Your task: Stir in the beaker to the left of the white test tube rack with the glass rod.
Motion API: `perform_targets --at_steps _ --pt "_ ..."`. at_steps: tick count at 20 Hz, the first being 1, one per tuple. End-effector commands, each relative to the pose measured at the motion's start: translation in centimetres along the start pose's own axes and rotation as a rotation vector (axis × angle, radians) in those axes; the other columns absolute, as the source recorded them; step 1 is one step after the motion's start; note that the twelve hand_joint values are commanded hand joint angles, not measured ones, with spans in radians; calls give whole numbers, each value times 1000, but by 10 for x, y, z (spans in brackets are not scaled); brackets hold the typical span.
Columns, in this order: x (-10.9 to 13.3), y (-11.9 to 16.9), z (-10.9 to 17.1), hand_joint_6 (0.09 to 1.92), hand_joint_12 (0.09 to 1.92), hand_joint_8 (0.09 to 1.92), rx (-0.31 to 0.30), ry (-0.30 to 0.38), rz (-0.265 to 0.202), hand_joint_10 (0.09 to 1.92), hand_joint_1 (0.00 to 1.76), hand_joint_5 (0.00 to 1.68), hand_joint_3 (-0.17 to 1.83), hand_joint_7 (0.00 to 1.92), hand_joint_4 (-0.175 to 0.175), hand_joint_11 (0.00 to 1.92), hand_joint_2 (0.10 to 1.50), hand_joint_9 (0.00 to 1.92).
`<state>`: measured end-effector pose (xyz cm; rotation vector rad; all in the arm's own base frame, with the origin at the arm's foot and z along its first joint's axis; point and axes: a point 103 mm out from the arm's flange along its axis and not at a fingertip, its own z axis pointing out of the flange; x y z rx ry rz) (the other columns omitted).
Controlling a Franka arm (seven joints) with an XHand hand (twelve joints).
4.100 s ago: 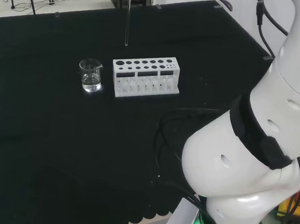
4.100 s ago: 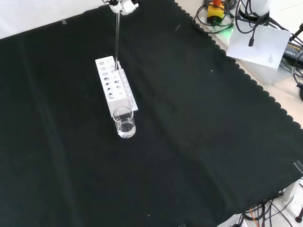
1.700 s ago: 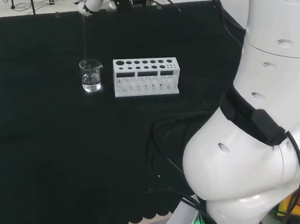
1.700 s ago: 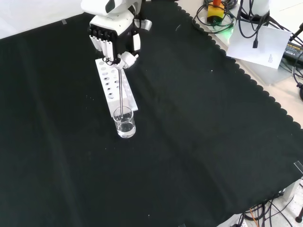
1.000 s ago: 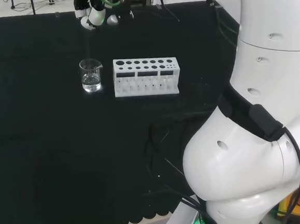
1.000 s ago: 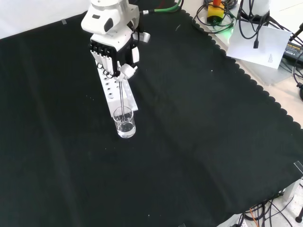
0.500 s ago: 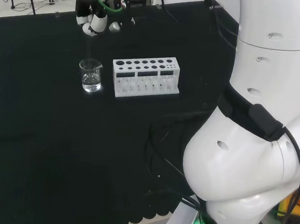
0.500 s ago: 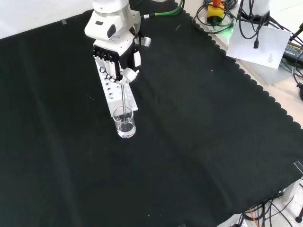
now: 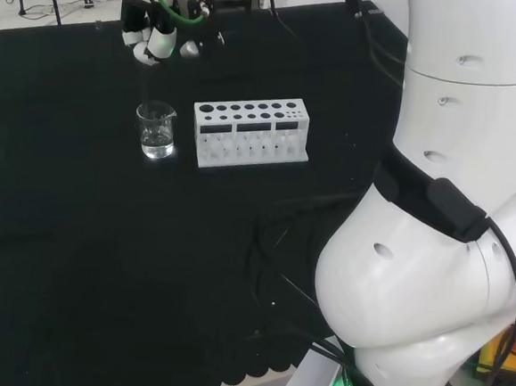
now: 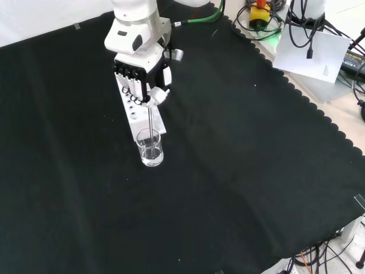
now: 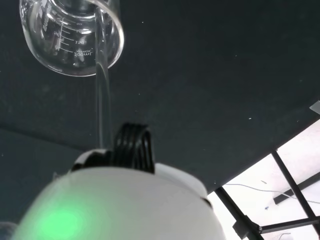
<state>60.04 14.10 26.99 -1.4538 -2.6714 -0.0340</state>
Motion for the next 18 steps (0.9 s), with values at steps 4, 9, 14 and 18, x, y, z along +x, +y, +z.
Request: perform_targets --at_steps 4,9,14,18 --pt "-28 8 4 595 400 589 12 -6 29 182 1351 1357 1088 1536 -175 1758 360 1882" --pt "-34 -6 1 595 400 587 23 -23 50 183 1351 1356 1086 1537 -175 1757 361 1882" --pt "-29 -19 -5 594 400 585 26 -24 63 183 1351 1356 1085 1537 -175 1758 361 1881" --pt "-18 -20 -3 593 400 584 29 -27 47 184 1351 1356 1084 1537 -175 1758 362 1880"
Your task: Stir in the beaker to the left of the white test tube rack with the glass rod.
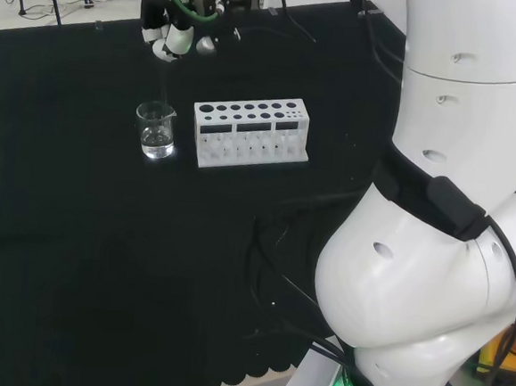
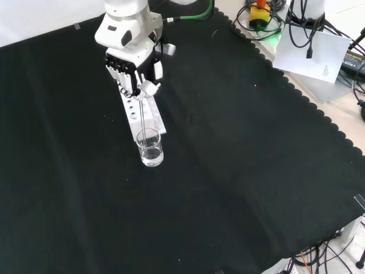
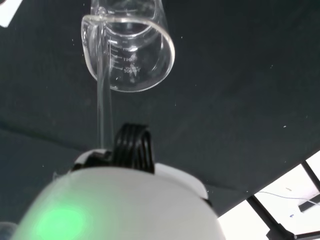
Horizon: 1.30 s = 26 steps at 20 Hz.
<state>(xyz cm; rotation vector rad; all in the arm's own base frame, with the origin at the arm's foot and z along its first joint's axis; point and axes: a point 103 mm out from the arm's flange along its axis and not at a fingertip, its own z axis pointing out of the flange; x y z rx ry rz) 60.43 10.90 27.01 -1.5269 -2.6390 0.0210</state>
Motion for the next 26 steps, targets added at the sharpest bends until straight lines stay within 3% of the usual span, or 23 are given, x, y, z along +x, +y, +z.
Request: perform_targets --at_steps 1,7,14,26 --pt "14 -6 0 593 400 584 6 -6 -11 184 1351 1356 1083 1537 -175 1758 362 1880" --pt "24 6 5 592 400 583 7 1 -28 185 1351 1356 1082 1538 -175 1758 363 1880" --pt "8 20 5 591 400 582 5 8 -17 186 1351 1357 1082 1539 -175 1758 362 1879" --pt "-5 -5 -3 589 402 579 8 -1 24 189 1351 1358 1082 1539 -175 1759 362 1878"
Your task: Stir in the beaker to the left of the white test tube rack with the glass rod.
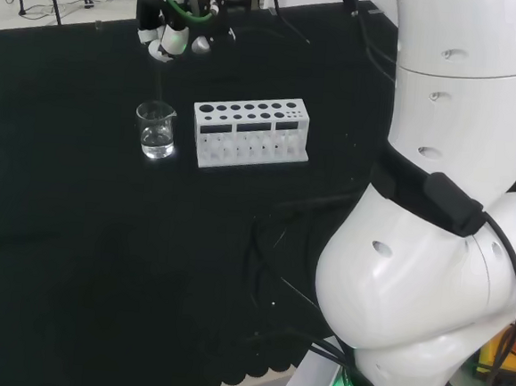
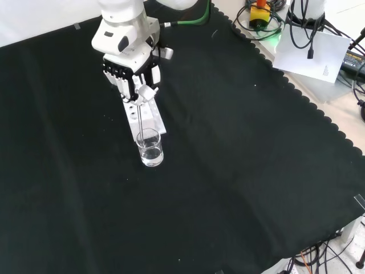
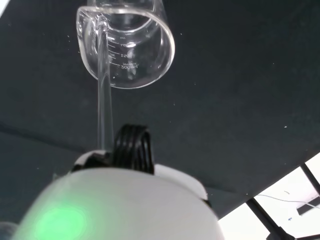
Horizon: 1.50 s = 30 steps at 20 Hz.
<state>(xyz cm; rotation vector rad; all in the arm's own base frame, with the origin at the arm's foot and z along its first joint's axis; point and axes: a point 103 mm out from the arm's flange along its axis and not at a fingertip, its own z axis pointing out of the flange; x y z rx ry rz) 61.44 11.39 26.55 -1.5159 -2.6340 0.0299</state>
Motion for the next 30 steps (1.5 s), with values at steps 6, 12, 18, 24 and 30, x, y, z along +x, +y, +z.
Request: perform_targets --at_steps 6,12,18,24,30 --pt "16 -21 -10 588 402 578 1 4 12 190 1351 1358 1082 1540 -175 1759 362 1877" --pt "31 -10 -6 588 403 577 4 8 -11 191 1351 1358 1081 1540 -175 1759 362 1877" --pt "28 8 -2 588 403 576 -5 23 -18 192 1351 1359 1082 1541 -175 1758 362 1877" --pt "15 9 -1 587 403 575 -6 24 -2 193 1351 1360 1082 1541 -175 1758 361 1877" --pt "5 -6 -1 586 404 574 -4 31 31 194 1351 1361 1083 1542 -175 1757 360 1877"
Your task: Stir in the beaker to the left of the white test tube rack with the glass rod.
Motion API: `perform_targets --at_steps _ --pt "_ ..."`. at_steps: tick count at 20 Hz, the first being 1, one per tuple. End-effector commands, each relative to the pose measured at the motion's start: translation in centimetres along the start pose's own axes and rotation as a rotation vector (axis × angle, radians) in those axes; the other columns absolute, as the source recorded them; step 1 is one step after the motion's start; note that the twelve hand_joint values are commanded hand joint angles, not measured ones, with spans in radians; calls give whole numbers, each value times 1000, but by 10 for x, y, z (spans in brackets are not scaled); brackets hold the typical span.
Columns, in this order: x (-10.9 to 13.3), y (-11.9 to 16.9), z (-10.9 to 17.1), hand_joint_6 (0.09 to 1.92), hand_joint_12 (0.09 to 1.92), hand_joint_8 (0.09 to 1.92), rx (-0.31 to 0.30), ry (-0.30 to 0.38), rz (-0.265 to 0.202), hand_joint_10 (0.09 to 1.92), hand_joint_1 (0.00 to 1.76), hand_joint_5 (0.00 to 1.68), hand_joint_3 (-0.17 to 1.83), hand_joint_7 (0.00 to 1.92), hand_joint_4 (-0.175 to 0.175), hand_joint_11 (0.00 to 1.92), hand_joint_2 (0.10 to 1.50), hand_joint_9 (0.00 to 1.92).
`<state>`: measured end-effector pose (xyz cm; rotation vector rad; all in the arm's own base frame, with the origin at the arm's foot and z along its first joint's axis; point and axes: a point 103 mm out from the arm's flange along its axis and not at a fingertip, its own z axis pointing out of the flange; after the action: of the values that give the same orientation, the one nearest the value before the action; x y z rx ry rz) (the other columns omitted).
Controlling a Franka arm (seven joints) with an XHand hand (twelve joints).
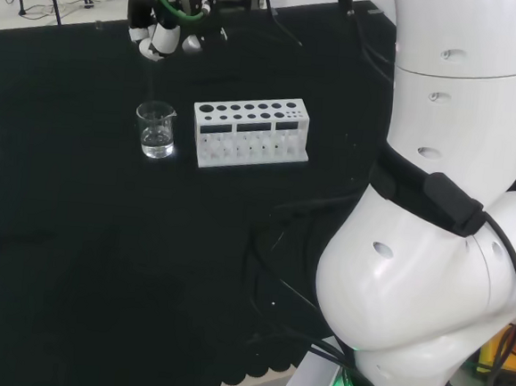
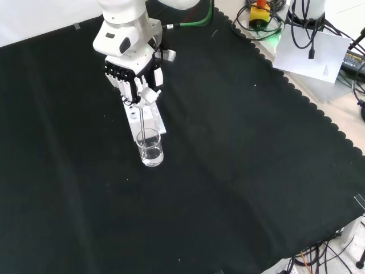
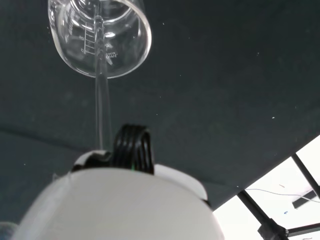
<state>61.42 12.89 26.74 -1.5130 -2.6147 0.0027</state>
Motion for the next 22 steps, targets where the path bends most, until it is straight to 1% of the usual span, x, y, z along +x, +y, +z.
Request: perform_targets --at_steps 1,4,8,13,19,22 --pt "-8 -16 -1 586 404 574 2 1 32 195 1351 1361 1083 1542 -175 1757 360 1877" --pt "-7 -25 -2 586 404 573 4 0 40 195 1351 1362 1084 1542 -175 1757 360 1878" --pt "3 -30 -3 585 405 572 2 -1 27 196 1351 1362 1085 1543 -175 1757 359 1878" --pt "19 -27 -9 585 405 571 -7 -5 3 197 1352 1363 1086 1544 -175 1757 358 1878" --pt "20 -20 -8 584 406 570 -12 -8 -1 199 1352 1364 1087 1544 -175 1757 357 1878" --pt "22 -17 -9 583 406 570 -12 -19 -4 199 1352 1365 1087 1545 -175 1757 357 1878"
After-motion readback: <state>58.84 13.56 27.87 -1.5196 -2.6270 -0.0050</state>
